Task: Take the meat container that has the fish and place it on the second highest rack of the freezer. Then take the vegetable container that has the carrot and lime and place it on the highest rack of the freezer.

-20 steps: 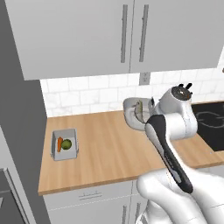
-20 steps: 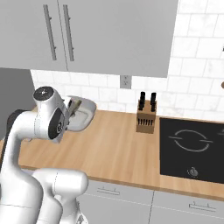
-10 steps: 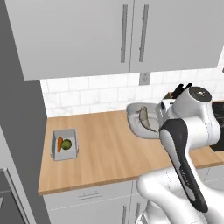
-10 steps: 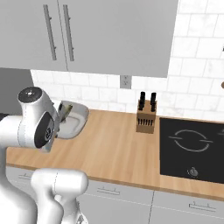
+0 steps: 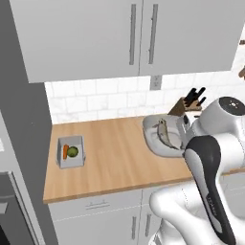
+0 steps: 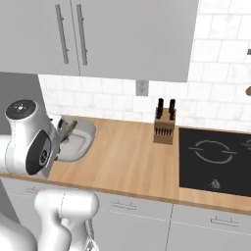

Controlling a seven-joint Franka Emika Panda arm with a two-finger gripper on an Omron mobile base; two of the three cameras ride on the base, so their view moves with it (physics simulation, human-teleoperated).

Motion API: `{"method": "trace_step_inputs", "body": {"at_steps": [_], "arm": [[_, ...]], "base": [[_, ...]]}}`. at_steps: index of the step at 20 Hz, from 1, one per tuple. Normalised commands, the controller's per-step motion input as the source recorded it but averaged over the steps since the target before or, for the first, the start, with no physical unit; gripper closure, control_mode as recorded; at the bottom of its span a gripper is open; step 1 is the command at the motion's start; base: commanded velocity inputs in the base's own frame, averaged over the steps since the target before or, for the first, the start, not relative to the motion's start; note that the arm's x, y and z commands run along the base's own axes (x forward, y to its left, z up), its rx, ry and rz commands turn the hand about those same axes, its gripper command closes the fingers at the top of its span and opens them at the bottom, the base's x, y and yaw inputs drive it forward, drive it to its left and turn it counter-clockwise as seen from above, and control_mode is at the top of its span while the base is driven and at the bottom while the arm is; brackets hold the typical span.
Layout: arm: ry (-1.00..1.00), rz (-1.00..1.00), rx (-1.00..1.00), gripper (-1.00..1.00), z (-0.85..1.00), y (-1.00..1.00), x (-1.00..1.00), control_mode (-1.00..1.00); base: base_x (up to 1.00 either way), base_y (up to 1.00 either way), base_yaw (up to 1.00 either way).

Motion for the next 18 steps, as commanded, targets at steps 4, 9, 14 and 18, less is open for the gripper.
{"method": "trace_step_inputs", "body": {"at_steps": [4, 9, 14, 18], "arm": [[0.00, 0.00, 0.00, 1.00, 0.00, 0.00, 0.00, 1.00], [0.00, 0.00, 0.00, 1.00, 0.00, 0.00, 0.00, 1.00], [0.00, 0.00, 0.00, 1.00, 0.00, 0.00, 0.00, 1.00], [0.00, 0.00, 0.00, 1.00, 0.00, 0.00, 0.00, 1.00]], "base": [[-0.55, 0.48, 0.00], [-0.28, 0.82, 0.00], [-0.14, 0.99, 0.00], [-0.26, 0.99, 0.00]]}}
